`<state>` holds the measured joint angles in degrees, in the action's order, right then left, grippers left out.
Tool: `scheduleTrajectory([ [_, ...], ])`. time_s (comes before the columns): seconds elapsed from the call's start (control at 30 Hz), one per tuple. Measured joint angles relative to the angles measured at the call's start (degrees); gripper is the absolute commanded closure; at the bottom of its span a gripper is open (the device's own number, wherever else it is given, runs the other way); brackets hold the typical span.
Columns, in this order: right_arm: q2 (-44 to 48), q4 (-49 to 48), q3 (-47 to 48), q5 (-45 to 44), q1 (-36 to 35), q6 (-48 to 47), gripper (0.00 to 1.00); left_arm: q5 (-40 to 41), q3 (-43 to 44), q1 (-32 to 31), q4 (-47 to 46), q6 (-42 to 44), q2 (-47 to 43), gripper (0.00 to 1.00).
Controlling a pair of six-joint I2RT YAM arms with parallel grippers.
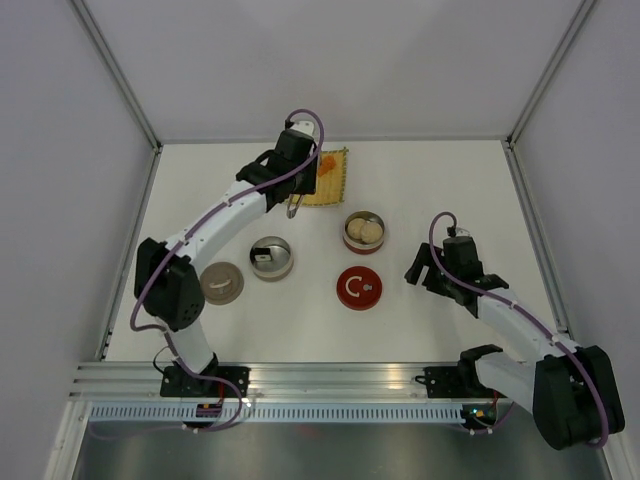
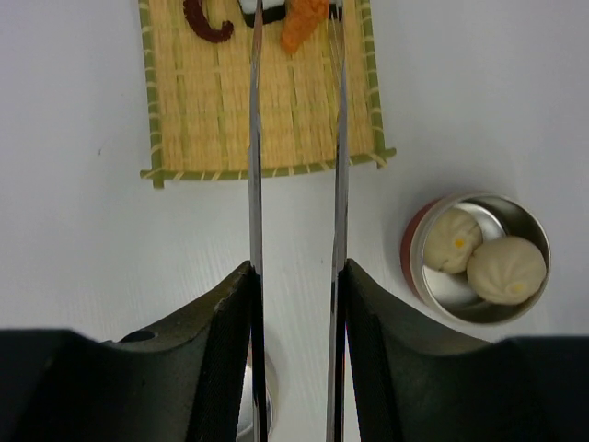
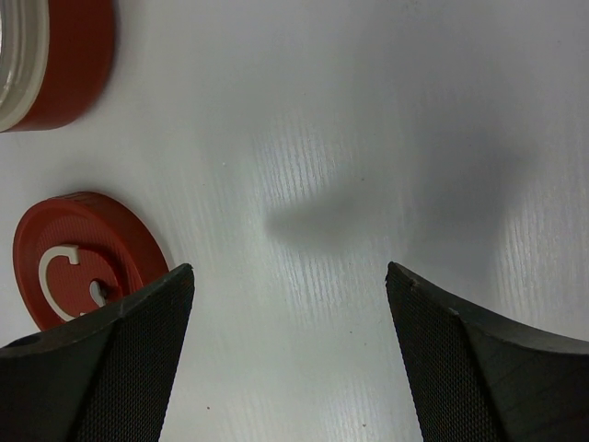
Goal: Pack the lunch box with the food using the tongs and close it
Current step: Pick up the fake food from the plate.
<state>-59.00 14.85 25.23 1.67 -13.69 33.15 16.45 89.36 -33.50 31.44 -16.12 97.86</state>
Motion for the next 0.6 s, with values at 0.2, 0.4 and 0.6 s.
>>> scheduleTrajectory([
  [0.2,-5.3,-1.2,1.9,0.2,0.0,-0.4,0.09,-0.1,10.4,2.8,-2.0,0.2,12.6,0.52],
  [0.4,-8.2,-2.0,5.7,0.7,0.0,-1.1,0.09,-0.3,16.4,4.6,-1.9,0.3,20.6,0.52],
  [0.6,-11.4,-2.4,9.4,1.4,0.0,-2.0,0.09,-0.6,20.6,5.5,-2.0,0.2,24.3,0.51],
])
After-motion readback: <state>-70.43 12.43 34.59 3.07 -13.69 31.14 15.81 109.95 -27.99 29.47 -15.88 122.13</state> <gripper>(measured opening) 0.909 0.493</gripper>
